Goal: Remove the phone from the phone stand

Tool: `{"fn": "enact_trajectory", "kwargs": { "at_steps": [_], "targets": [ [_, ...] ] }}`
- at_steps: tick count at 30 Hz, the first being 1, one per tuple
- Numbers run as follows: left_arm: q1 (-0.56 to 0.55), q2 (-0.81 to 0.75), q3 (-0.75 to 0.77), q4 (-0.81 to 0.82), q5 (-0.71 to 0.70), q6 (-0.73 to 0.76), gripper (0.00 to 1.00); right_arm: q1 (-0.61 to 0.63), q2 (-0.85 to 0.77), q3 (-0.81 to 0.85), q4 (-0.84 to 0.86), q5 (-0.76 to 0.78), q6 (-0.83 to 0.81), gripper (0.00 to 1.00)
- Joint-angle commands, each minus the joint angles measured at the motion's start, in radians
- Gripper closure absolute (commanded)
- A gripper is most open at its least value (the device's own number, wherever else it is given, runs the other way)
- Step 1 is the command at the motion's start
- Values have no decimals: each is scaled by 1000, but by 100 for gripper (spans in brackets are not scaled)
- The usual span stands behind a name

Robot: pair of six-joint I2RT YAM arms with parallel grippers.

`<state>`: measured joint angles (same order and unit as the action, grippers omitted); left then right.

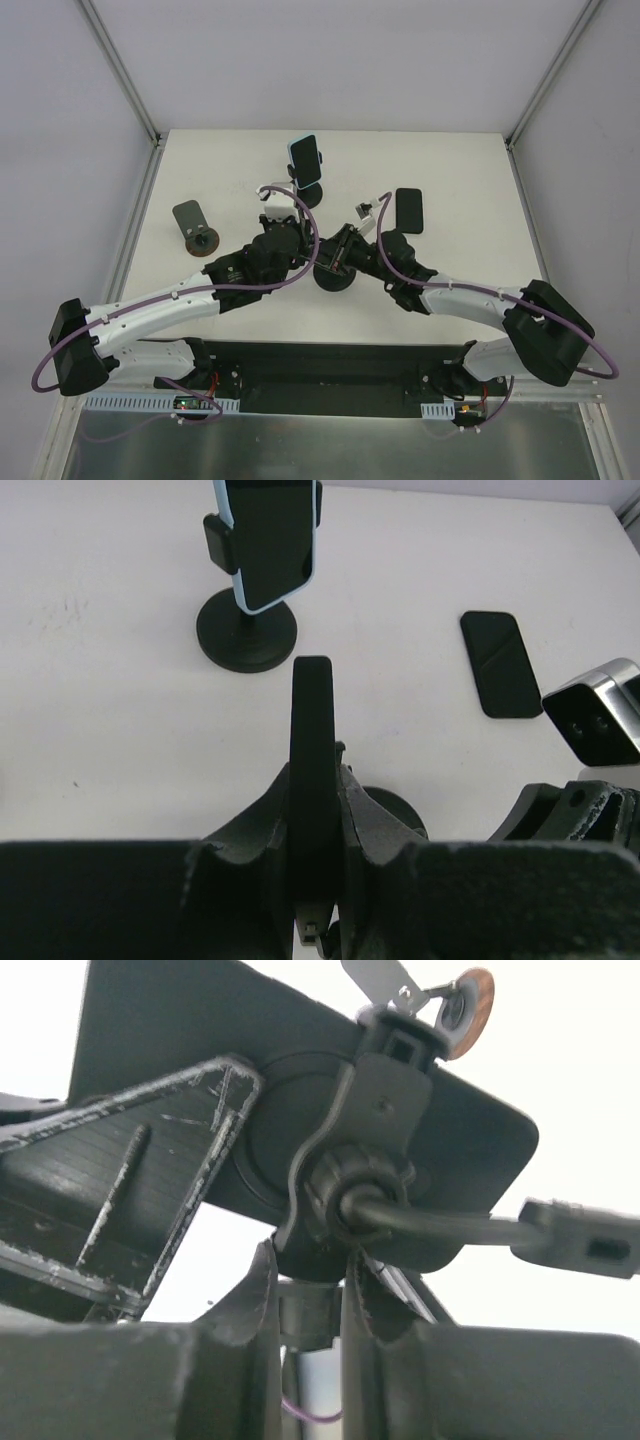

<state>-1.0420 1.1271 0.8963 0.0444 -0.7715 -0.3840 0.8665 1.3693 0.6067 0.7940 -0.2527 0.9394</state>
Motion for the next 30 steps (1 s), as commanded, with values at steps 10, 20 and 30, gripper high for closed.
{"fn": "enact_trajectory", "kwargs": {
  "at_steps": [10, 20, 30],
  "targets": [
    [26, -20, 89, -40, 101, 33, 100, -81, -102, -87, -64, 124, -71, 99],
    [31, 17, 141, -185, 172, 145, 100, -173, -200, -94, -151, 135, -143, 99],
    [31, 10, 162, -273, 20, 231, 100, -239, -272, -85, -194, 75, -177, 99]
  ]
}}
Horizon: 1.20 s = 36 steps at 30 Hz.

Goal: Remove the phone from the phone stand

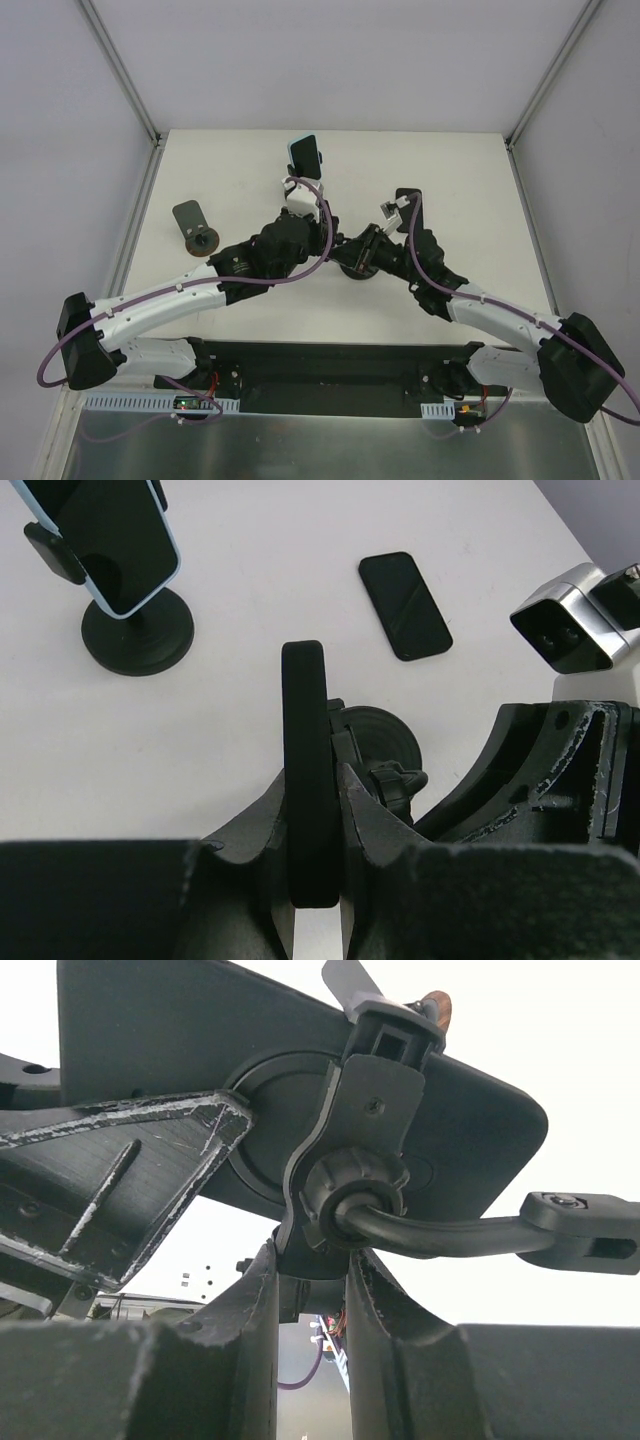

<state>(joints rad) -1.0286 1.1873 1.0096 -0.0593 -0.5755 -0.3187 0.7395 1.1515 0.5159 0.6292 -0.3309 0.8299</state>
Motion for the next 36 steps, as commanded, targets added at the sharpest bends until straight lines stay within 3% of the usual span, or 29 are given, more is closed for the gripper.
{"fn": "enact_trajectory", "kwargs": {
  "at_steps": [1, 11, 21, 28, 32, 33, 35, 36],
  "targets": [
    [18, -52, 52, -172, -191, 170, 100, -115, -58, 4, -36, 148, -72, 99],
    [22, -94, 60, -252, -302, 187, 100, -164, -38, 7, -40, 44, -75, 100],
    [22, -138, 38, -257, -156, 87, 100, -163, 43, 64, -43, -88, -136, 99],
    [22, -190, 24, -251, -127, 21, 100, -144, 28, 84, -66, -128, -247, 98],
    [21, -204, 21, -251, -148, -72, 100, -124, -24, 101, -127, -134, -398, 76],
    [22, -209, 17, -251, -152, -135, 100, -112, -36, 105, -140, -126, -488, 63],
    [22, -215, 15, -252, -159, -193, 100, -59, -80, 110, -180, -74, -601, 49],
    [22, -215, 14, -252, -162, -251, 100, -34, -94, 110, -192, -45, -654, 36]
  ]
}}
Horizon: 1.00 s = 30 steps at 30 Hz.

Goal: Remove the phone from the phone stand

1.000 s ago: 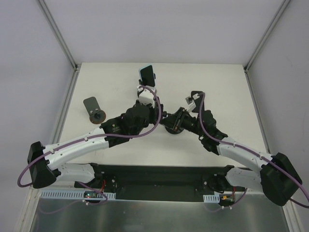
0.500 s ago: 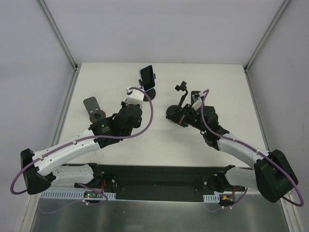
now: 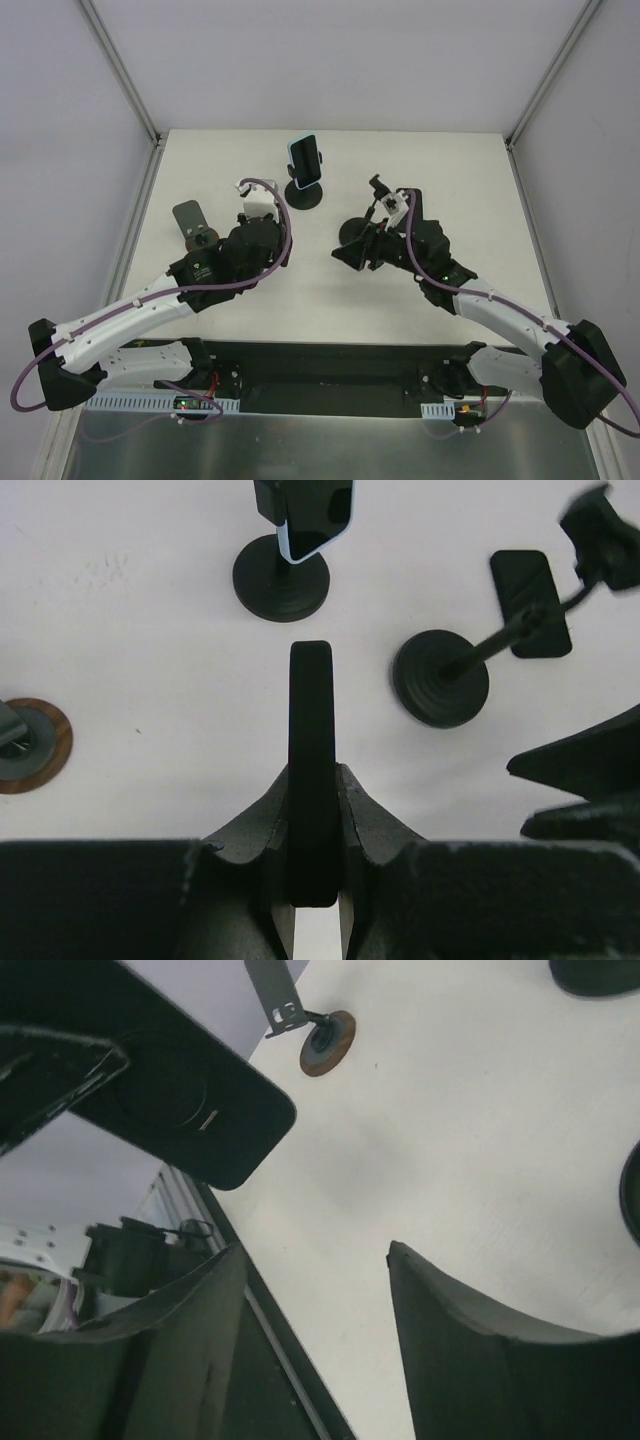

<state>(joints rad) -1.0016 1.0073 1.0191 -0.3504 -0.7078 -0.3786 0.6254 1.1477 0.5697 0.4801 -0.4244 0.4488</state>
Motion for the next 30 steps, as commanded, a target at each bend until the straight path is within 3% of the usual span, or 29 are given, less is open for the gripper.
{"fn": "enact_trajectory", "kwargs": {
  "at_steps": [1, 3, 8, 19, 25, 30],
  "targets": [
    [-5, -39, 4, 39, -33, -216, 100, 104, -103, 53, -50, 103, -382, 30],
    [-5, -42, -1, 37, -36, -297, 100, 180, -132, 44, -44, 153, -477, 17],
    [-5, -68, -14, 36, -28, -423, 100, 345, -152, 12, 41, 295, -751, 4],
    [-5, -105, -33, 36, 24, -577, 100, 661, 90, 50, 285, 748, -1196, 2],
    [-5, -116, -45, 37, 47, -605, 100, 711, 237, 76, 524, 965, -1332, 3],
    [-5, -124, -60, 37, 54, -626, 100, 721, 317, 113, 650, 1024, -1424, 9]
  ]
}}
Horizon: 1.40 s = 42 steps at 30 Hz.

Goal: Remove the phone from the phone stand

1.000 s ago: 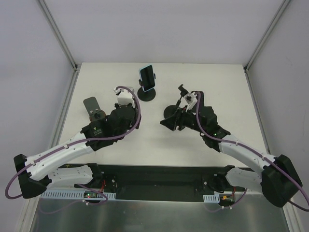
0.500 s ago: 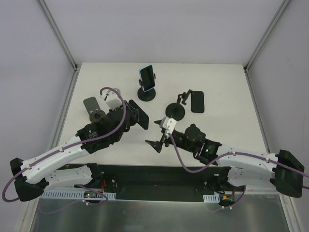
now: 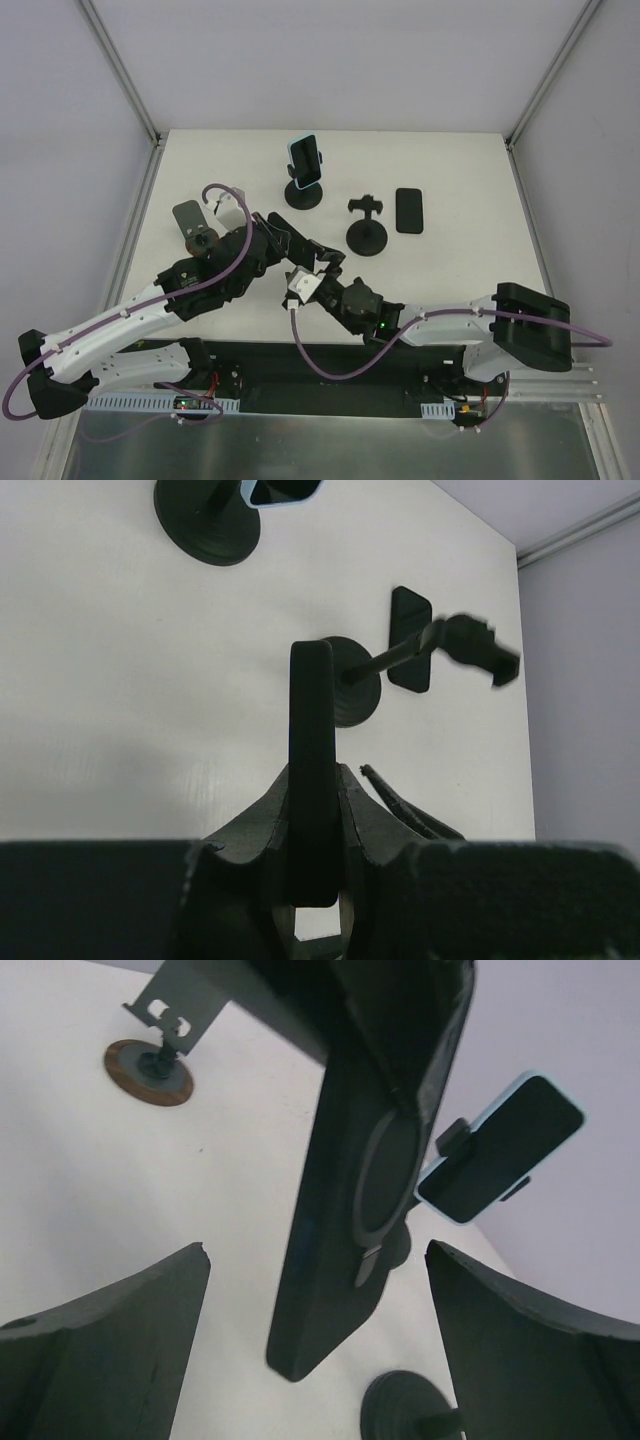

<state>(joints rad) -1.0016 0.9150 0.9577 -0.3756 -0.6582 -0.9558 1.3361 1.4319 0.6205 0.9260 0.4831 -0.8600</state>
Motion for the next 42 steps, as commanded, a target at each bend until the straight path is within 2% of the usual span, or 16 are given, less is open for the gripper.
{"fn": "enact_trajectory", "kwargs": {
  "at_steps": [1, 7, 8, 10, 11, 13, 14, 15, 18, 19, 22, 25, 26, 29, 37, 42],
  "targets": [
    [-5, -30, 1, 63, 8, -49, 100, 12, 54, 70, 205, 120, -120, 11],
    [-5, -39, -5, 63, 6, -46, 100, 17, 120, 110, 214, 146, -155, 32],
    [-5, -42, -8, 63, 5, -44, 100, 17, 127, 113, 215, 149, -160, 42],
    [-5, -48, -8, 64, -3, -41, 100, 20, 130, 114, 214, 156, -160, 54],
    [-5, -51, -11, 63, -7, -37, 100, 20, 130, 114, 214, 157, -159, 68],
    [-5, -57, -10, 63, -14, -32, 94, 21, 124, 113, 203, 163, -146, 82],
    [-5, -59, -8, 63, -20, -21, 91, 21, 122, 114, 198, 164, -140, 93],
    [-5, -64, -8, 63, -23, -14, 84, 21, 114, 114, 191, 169, -126, 99],
    [-5, -71, 4, 63, -38, 23, 72, 21, 90, 116, 148, 172, -103, 99],
    [-5, -74, 7, 63, -43, 34, 64, 20, 81, 119, 120, 172, -88, 99],
    [-5, -96, 24, 66, -64, 90, 51, 18, 50, 128, 56, 175, -56, 99],
    [-5, -128, 47, 72, -106, 176, 40, 8, 7, 156, -62, 169, 8, 99],
    [-5, -146, 62, 75, -116, 231, 33, 2, -5, 166, -88, 164, 24, 99],
    [-3, -182, 108, 90, -162, 381, 23, -23, -59, 183, -205, 140, 91, 99],
    [-2, -222, 185, 165, -185, 866, 1, -187, -266, 350, -669, -36, 312, 99],
    [-2, -251, 144, 178, -185, 947, 1, -418, -367, 473, -945, -269, 481, 99]
  ]
}}
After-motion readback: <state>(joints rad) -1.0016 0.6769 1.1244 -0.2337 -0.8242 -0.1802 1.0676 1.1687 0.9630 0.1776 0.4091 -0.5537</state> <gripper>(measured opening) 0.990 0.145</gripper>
